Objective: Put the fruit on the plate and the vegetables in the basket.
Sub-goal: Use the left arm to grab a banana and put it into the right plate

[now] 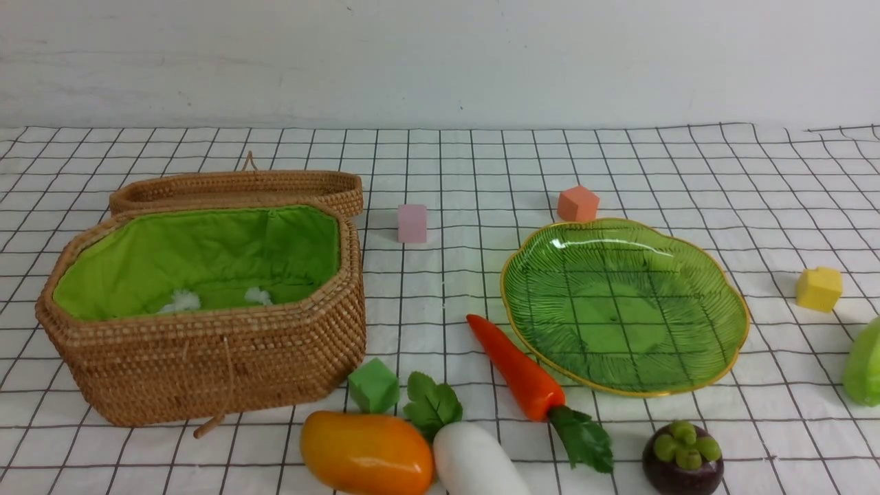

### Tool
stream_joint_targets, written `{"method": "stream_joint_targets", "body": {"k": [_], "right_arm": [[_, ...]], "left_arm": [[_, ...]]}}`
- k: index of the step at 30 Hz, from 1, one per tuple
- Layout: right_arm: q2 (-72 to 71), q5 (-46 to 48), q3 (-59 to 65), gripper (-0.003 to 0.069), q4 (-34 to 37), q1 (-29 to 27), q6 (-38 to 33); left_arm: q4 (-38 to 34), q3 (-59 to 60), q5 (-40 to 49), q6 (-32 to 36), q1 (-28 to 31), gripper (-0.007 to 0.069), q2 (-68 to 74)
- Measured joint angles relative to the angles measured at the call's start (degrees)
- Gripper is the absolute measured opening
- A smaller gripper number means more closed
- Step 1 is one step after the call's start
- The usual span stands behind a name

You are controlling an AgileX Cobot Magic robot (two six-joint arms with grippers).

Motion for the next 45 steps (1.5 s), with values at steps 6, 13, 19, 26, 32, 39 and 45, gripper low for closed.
{"method": "stream_joint_targets", "body": {"k": [6, 13, 19, 26, 32, 39, 45], "right_arm": [[0.0, 0.0, 0.0, 0.0242, 0.0, 0.0, 0.0], [0.0, 0.0, 0.0, 0.0242, 0.0, 0.0, 0.0], [0.0, 0.0, 0.0, 0.0242, 0.0, 0.0, 0.0], [0.0, 0.0, 0.0, 0.0242, 0.0, 0.0, 0.0], [0.0, 0.0, 0.0, 0.0242, 0.0, 0.0, 0.0], [0.0, 0.0, 0.0, 0.0242, 0.0, 0.0, 0.0], [0.0, 0.0, 0.0, 0.0242, 0.0, 0.0, 0.0]], "left_arm": [[-0.06, 0.0, 0.0, 0.0, 0.0, 0.0239, 0.0], [-0.06, 0.0, 0.0, 0.0, 0.0, 0.0239, 0.0], [0.0, 0.0, 0.0, 0.0, 0.0, 0.0239, 0.0], [0.19, 0.0, -3.57, 0.0, 0.0, 0.0239, 0.0], [0.13, 0.0, -24.48, -2.32, 0.0, 0.0239, 0.0], [-0.09, -3.57, -45.05, -8.1, 0.0, 0.0239, 0.0], [-0.09, -22.49, -27.51, -8.75, 0.0, 0.0239, 2.37]]}}
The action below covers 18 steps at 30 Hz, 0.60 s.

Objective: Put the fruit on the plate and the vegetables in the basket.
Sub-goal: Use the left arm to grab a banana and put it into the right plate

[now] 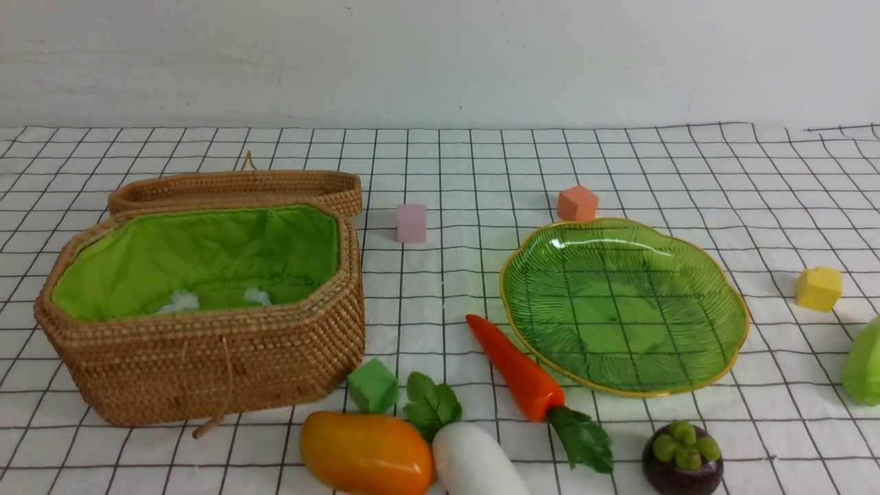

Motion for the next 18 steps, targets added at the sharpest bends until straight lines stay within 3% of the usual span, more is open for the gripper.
{"method": "stream_joint_targets", "body": {"k": [6, 11, 15, 18], "right_arm": [[0.0, 0.0, 0.0, 0.0242, 0.0, 0.0, 0.0], [0.0, 0.0, 0.0, 0.0242, 0.0, 0.0, 0.0], [0.0, 0.0, 0.0, 0.0242, 0.0, 0.0, 0.0], [0.0, 0.0, 0.0, 0.0242, 0.0, 0.0, 0.0]], "left_arm": [[3.32, -11.4, 21.91, 0.49, 0.0, 0.0239, 11.35], [10.12, -11.39, 28.31, 2.7, 0.0, 0.0239, 18.18], [9.11, -11.46, 32.05, 6.48, 0.0, 0.0239, 25.72], [4.87, -11.46, 37.5, 13.41, -0.07, 0.0239, 32.82]]}}
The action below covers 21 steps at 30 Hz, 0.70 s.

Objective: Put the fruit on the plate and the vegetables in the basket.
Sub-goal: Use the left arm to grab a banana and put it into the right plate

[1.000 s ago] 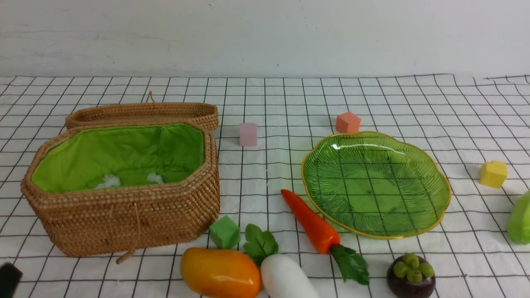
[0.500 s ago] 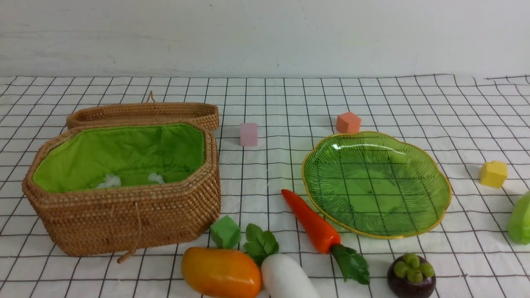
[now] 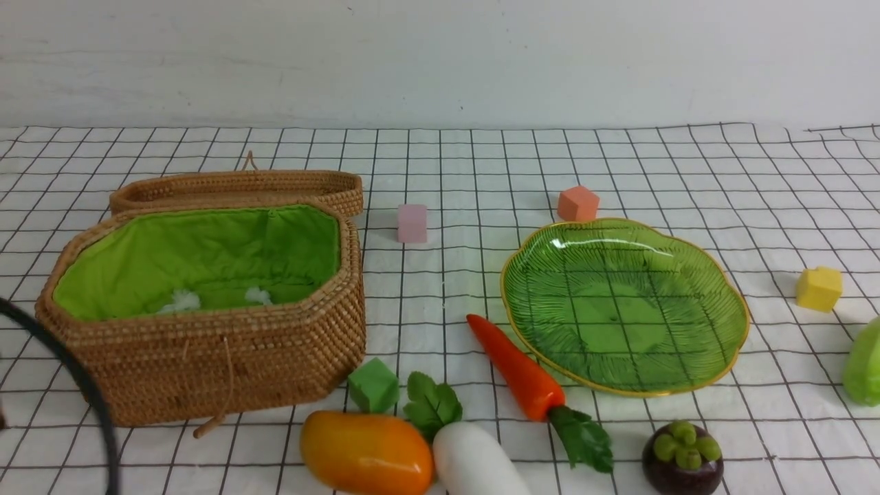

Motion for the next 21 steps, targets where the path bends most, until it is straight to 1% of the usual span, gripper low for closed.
{"method": "stream_joint_targets", "body": {"k": [1, 2, 3, 4, 5, 6, 7, 9, 10, 12, 15, 16, 17, 18, 19, 21], "right_arm": [[0.0, 0.0, 0.0, 0.0242, 0.0, 0.0, 0.0], [0.0, 0.0, 0.0, 0.0242, 0.0, 0.0, 0.0], [0.0, 0.0, 0.0, 0.0242, 0.0, 0.0, 0.0], [0.0, 0.0, 0.0, 0.0242, 0.0, 0.0, 0.0], [0.0, 0.0, 0.0, 0.0242, 0.0, 0.0, 0.0], [0.0, 0.0, 0.0, 0.0242, 0.0, 0.0, 0.0], [0.0, 0.0, 0.0, 0.0242, 0.0, 0.0, 0.0], [0.0, 0.0, 0.0, 0.0242, 0.0, 0.0, 0.0], [0.0, 0.0, 0.0, 0.0242, 0.0, 0.0, 0.0], [0.0, 0.0, 0.0, 0.0242, 0.0, 0.0, 0.0], [0.0, 0.0, 0.0, 0.0242, 0.0, 0.0, 0.0], [0.0, 0.0, 0.0, 0.0243, 0.0, 0.0, 0.0], [0.0, 0.0, 0.0, 0.0243, 0.0, 0.0, 0.0], [0.0, 0.0, 0.0, 0.0243, 0.0, 0.0, 0.0], [0.0, 0.0, 0.0, 0.0243, 0.0, 0.0, 0.0], [0.0, 0.0, 0.0, 0.0243, 0.0, 0.0, 0.0]], "left_arm": [[-0.46, 0.0, 0.33, 0.0, -0.01, 0.0239, 0.43], [-4.99, 0.0, 2.37, 4.37, -1.29, 0.0239, 3.44], [-7.64, 0.0, 3.25, 6.91, -2.62, 0.0239, 5.0], [-9.23, 0.0, 3.73, 8.87, -3.58, 0.0239, 6.07], [-10.3, 0.0, 3.84, 9.33, -4.26, 0.0239, 6.3], [-13.74, 0.0, 4.67, 12.18, -6.7, 0.0241, 7.91], [-15.91, 0.0, 5.29, 13.66, -8.65, 0.0246, 9.31], [-17.75, 0.0, 6.35, 14.75, -11.11, 0.0267, 11.77], [-18.01, 0.0, 6.5, 14.89, -11.63, 0.0274, 12.37], [-18.5, 0.0, 6.74, 15.53, -14.95, 0.0329, 17.04], [-18.25, 0.0, 6.68, 17.44, -17.32, 0.0402, 21.03], [-17.41, 0.0, 6.57, 20.0, -18.94, 0.0458, 24.17], [-16.56, 0.0, 6.57, 21.62, -19.69, 0.0485, 26.24], [-16.1, 0.0, 6.57, 22.48, -20.03, 0.0492, 26.66], [-14.41, 0.0, 6.16, 24.92, -20.89, 0.0535, 29.3], [-11.5, 0.0, 4.81, 28.3, -21.73, 0.0583, 34.91]]}}
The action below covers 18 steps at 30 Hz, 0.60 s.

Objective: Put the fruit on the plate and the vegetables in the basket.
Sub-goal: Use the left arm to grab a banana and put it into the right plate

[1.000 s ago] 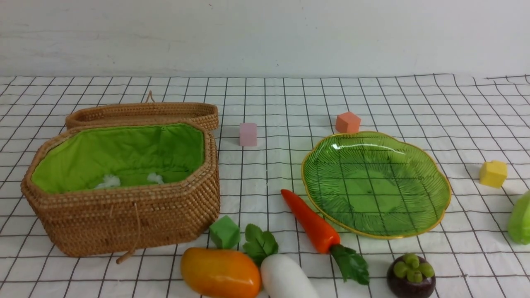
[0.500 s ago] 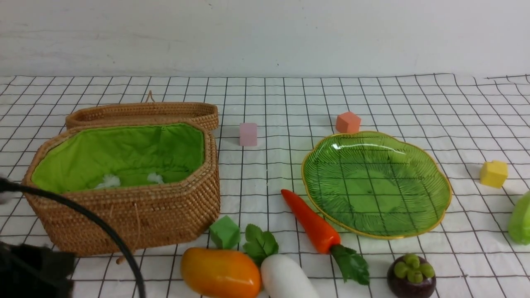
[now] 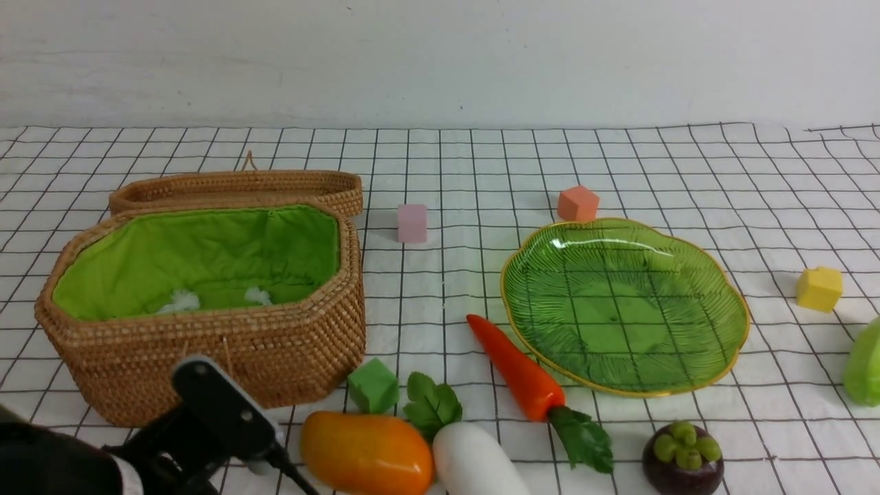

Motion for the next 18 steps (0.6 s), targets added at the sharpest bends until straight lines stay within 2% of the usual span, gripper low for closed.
{"method": "stream_joint_targets", "body": {"k": [4, 8, 14, 15, 18], "right_arm": [[0.0, 0.0, 0.0, 0.0243, 0.0, 0.0, 0.0], [0.0, 0.0, 0.0, 0.0243, 0.0, 0.0, 0.0], [0.0, 0.0, 0.0, 0.0243, 0.0, 0.0, 0.0], [0.0, 0.0, 0.0, 0.0243, 0.0, 0.0, 0.0], [0.0, 0.0, 0.0, 0.0243, 0.0, 0.0, 0.0]], "left_arm": [[2.32, -0.3, -3.33, 1.54, -0.15, 0.0597, 8.2], [3.15, -1.1, -5.14, 1.45, -0.15, 0.0559, 14.81], [3.53, -6.93, 3.92, 0.7, -0.26, 0.0379, 18.57], [3.72, -8.74, 7.23, 0.7, -0.26, 0.0314, 18.57], [3.64, -12.55, 13.76, 0.7, -0.26, 0.0311, 18.57]]}}
